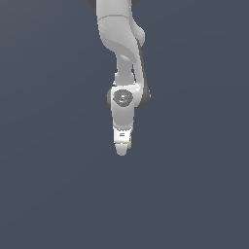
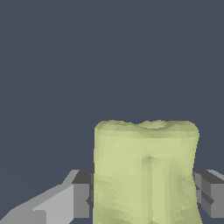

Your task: Pick up the object and move it to a goal position.

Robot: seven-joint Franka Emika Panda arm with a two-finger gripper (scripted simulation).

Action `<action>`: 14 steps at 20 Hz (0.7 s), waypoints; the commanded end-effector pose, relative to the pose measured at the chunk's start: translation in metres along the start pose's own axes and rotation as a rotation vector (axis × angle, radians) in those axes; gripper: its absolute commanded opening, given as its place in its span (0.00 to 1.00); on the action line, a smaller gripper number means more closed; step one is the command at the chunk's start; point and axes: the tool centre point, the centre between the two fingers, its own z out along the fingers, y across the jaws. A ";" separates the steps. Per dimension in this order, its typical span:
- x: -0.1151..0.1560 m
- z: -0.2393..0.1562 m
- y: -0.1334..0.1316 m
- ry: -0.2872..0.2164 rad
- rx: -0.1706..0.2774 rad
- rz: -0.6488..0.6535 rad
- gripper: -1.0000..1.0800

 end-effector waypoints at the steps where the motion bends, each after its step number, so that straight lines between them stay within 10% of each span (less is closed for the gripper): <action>1: -0.011 -0.003 0.011 0.000 0.000 0.001 0.00; 14: -0.060 -0.018 0.065 0.000 0.001 0.001 0.00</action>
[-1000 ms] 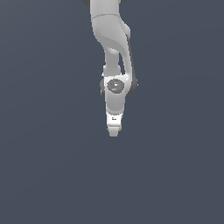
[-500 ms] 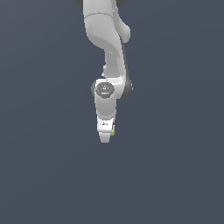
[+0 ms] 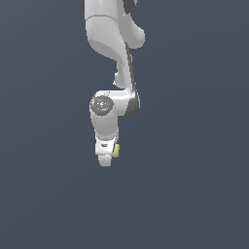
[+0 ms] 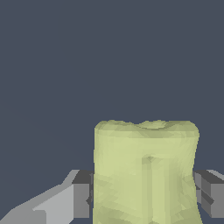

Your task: Pick up the object and move it to a goal position.

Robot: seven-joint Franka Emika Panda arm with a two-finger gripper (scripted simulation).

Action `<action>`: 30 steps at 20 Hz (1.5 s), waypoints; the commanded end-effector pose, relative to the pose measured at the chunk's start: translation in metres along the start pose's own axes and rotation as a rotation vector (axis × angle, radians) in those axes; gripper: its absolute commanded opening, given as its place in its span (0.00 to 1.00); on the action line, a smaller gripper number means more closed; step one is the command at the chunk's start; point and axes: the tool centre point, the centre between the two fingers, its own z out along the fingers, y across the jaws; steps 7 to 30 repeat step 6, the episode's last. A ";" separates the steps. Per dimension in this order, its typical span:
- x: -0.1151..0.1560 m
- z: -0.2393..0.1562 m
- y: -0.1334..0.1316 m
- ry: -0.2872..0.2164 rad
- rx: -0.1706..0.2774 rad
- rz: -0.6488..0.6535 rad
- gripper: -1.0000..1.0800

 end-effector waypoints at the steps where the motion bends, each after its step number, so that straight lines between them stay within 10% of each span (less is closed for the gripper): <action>1: -0.004 -0.001 0.006 0.000 0.000 -0.001 0.00; 30: -0.008 -0.002 0.010 0.000 0.000 -0.001 0.00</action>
